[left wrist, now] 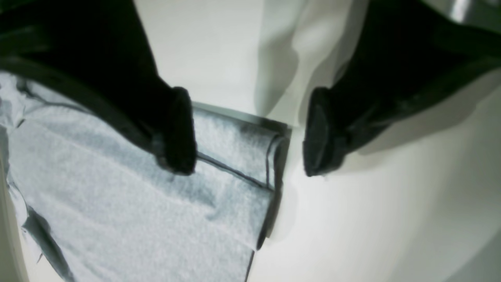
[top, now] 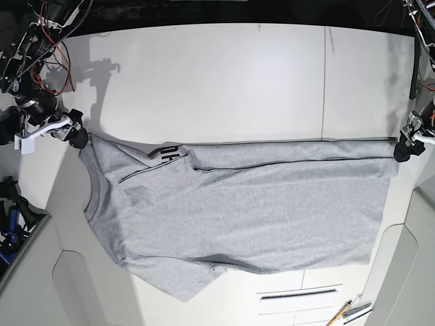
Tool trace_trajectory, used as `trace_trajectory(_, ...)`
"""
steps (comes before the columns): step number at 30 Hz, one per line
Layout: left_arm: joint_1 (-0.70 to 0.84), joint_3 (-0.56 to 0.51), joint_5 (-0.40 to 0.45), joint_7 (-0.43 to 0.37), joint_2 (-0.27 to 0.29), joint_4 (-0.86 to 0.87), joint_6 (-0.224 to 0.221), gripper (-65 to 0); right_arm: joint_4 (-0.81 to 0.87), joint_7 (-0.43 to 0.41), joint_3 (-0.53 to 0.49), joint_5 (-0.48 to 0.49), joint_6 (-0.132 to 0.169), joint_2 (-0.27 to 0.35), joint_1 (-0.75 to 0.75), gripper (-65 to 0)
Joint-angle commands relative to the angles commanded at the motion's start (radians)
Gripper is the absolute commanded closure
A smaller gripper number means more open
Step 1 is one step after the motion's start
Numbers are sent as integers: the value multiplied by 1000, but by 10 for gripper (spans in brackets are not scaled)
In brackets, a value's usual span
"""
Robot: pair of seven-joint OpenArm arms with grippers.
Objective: Fold the T-shirt properly
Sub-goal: 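Lift the hem with both grippers and pull it toward the collar, then lay the hem down past the collar and release both grippers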
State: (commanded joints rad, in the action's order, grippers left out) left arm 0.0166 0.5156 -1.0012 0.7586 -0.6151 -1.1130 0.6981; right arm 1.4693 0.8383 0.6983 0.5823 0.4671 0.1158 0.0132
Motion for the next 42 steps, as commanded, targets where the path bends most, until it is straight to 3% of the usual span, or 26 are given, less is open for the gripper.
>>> trace_trajectory(5, 0, -1, 106, -88, 44, 2, 0, -475, -27, -18, -13, -3, -1, 0, 1, -454)
trace_trajectory(11, -14, -59, 113, -102, 56, 2, -1, -475, -199, -39, -39, 50, 7, -3, 54, -453)
trace_trajectory(13, -17, -111, 138, -142, 56, 2, -51, -475, -246, -50, -56, 57, 34, -3, 76, -453)
trace_trajectory(15, -17, -156, 167, -183, 56, 2, -94, -475, -268, -64, -77, 55, 34, -3, 87, -451)
trace_trajectory(17, -23, -171, 174, -186, 56, 2, -101, -475, -269, -64, -92, 53, 34, -11, 98, -449)
trace_trajectory(19, -34, -170, 175, -185, 55, 2, -100, -474, -269, -62, -96, 53, 35, -26, 114, -381)
trace_trajectory(20, -40, -170, 179, -185, 55, 2, -99, -471, -269, -61, -100, 53, 35, -33, 122, -307)
trace_trajectory(22, -51, -170, 180, -179, 56, 2, -99, -408, -269, -61, -103, 54, 41, -43, 132, -117)
trace_trajectory(23, -53, -170, 180, -175, 55, 2, -99, -323, -269, -63, -103, 53, 58, -47, 138, -25)
trace_trajectory(25, -52, -170, 180, -174, 55, 2, -86, -100, -267, -62, -103, 55, 92, -47, 145, 0)
trace_trajectory(26, -52, -170, 183, -174, 55, 2, -58, -16, -259, -60, -103, 56, 99, -47, 145, 0)
trace_trajectory(27, -53, -170, 184, -174, 55, 2, -15, 0, -247, -55, -103, 65, 99, -47, 144, 0)
trace_trajectory(28, -57, -167, 183, -174, 54, 1, 0, 0, -233, -39, -103, 77, 99, -46, 144, 0)
trace_trajectory(31, -64, -153, 183, -136, 43, -9, 0, 0, -169, 23, -103, 92, 99, -46, 140, 0)
trace_trajectory(34, -60, -127, 171, -37, 38, -53, 0, 0, -96, 109, -103, 107, 100, -32, 125, 0)
trace_trajectory(38, -5, -122, 67, 103, 27, -158, 0, 0, -8, 169, -103, 183, 100, 11, 51, 0)
trace_trajectory(42, 116, -122, 32, 114, -13, -269, 0, 0, 67, 182, -102, 224, 106, 70, -64, 0)
